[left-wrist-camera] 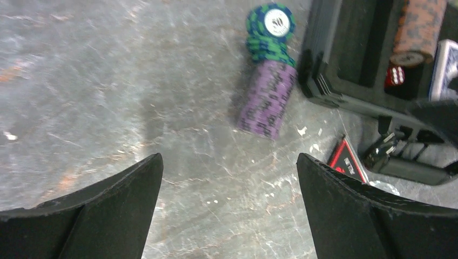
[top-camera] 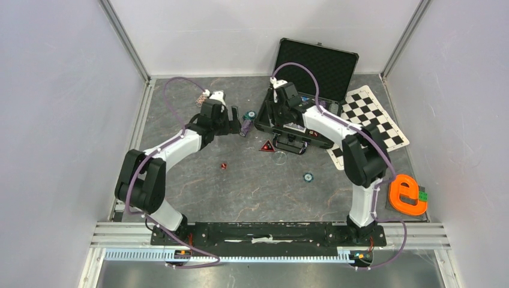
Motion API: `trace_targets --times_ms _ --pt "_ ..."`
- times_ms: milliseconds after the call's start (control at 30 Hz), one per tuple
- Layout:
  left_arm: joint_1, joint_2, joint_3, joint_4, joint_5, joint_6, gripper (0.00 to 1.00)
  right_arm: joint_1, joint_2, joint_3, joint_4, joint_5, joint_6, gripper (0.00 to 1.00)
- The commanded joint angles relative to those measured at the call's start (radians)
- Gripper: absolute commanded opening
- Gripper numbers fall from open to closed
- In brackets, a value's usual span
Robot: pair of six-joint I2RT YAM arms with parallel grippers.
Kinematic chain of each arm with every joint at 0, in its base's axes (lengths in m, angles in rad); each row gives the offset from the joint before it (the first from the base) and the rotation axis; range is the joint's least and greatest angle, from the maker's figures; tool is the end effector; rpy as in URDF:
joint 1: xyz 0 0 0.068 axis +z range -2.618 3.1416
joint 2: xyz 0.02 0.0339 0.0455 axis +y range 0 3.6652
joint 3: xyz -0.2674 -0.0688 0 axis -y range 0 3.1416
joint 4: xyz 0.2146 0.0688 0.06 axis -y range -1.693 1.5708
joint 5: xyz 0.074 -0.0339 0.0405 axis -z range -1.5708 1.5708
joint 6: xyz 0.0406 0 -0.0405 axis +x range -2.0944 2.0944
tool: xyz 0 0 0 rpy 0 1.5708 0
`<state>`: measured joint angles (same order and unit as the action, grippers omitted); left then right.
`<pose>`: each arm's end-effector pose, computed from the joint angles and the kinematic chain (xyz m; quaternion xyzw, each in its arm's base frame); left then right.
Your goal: Pack up texas hold em set
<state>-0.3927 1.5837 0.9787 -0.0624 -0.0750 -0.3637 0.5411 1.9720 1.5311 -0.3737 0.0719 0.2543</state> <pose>0.3005 -0.1212 0.2373 -0.0033 0.8992 -0.1297 0.4178 0.3638 0.2152 0.2391 -0.1196 0.9211 0.1121 0.3531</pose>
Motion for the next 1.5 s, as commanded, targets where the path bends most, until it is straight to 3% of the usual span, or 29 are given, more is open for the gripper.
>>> trace_targets --times_ms 0,133,267,567,833,1033,1300,1467 --pt "0.093 -0.007 0.085 -0.005 -0.025 0.044 1.0 -0.001 -0.225 -0.161 0.103 -0.044 -0.015 0.62" --pt "0.165 0.009 0.154 -0.014 -0.06 0.111 1.0 -0.001 -0.419 -0.402 0.225 -0.12 -0.013 0.63" --pt "0.213 0.135 0.34 -0.14 -0.115 0.198 1.0 -0.001 -0.552 -0.57 0.273 -0.176 -0.007 0.65" --pt "0.253 0.456 0.736 -0.378 -0.129 0.323 1.0 0.002 -0.832 -0.802 0.341 -0.235 0.022 0.71" --pt "0.29 0.64 0.975 -0.479 -0.071 0.346 1.0 0.002 -1.008 -0.841 0.29 -0.106 -0.046 0.7" --pt "0.306 0.768 1.105 -0.56 -0.083 0.353 1.0 0.002 -1.117 -0.89 0.366 -0.049 -0.051 0.69" --pt "0.321 0.847 1.186 -0.584 -0.048 0.34 1.0 0.002 -1.106 -0.894 0.384 -0.058 -0.037 0.68" --pt "0.332 0.88 1.236 -0.622 0.012 0.322 0.94 0.003 -1.097 -0.899 0.384 -0.064 -0.03 0.66"
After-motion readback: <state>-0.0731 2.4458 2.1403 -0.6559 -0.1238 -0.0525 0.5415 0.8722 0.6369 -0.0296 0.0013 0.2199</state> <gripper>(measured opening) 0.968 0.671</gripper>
